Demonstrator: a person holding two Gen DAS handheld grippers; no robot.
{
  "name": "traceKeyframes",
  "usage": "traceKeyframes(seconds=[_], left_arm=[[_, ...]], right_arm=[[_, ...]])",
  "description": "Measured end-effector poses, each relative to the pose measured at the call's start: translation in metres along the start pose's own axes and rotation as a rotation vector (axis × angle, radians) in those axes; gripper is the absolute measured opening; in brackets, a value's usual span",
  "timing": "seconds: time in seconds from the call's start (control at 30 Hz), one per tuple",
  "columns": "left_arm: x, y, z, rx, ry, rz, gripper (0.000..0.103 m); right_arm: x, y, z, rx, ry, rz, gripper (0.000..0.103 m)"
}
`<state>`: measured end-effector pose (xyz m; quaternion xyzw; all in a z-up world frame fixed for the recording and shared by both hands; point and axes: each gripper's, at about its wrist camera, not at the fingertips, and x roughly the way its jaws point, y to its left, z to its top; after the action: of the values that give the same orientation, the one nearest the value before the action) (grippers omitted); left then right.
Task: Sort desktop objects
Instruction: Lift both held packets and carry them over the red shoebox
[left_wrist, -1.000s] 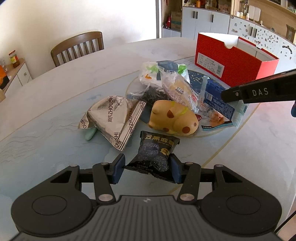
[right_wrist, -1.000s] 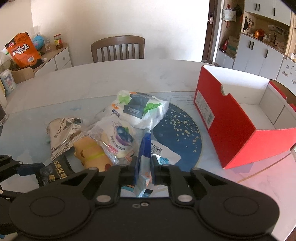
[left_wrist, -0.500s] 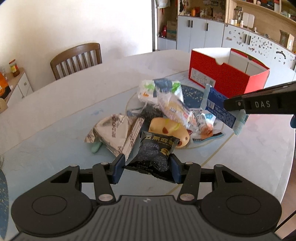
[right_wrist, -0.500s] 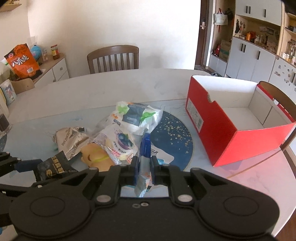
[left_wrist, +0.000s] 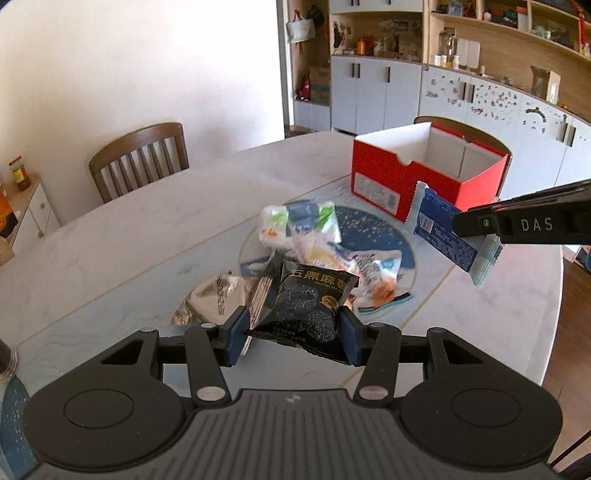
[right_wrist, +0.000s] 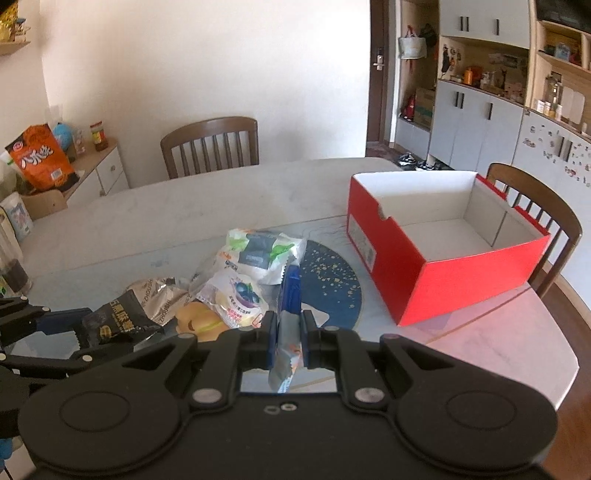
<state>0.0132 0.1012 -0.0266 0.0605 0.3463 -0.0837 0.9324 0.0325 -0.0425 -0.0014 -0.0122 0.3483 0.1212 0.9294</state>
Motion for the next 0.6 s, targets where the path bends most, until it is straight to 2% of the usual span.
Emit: traceKeyframes(seconds=[0.3,0.6], left_arm=[[-0.013,-0.012,0.024,0.018,-0.037,-0.029,0.050],[-0.001,-0.040,0.051,0.022,-0.045,-0.016,0.050]], right_arm=[[-0.018,-0.016,0.006,0.020,-0.035,-0.010,0.012],[-0.016,-0.060,0.021,0.032,-0.054,0.005,0.012]])
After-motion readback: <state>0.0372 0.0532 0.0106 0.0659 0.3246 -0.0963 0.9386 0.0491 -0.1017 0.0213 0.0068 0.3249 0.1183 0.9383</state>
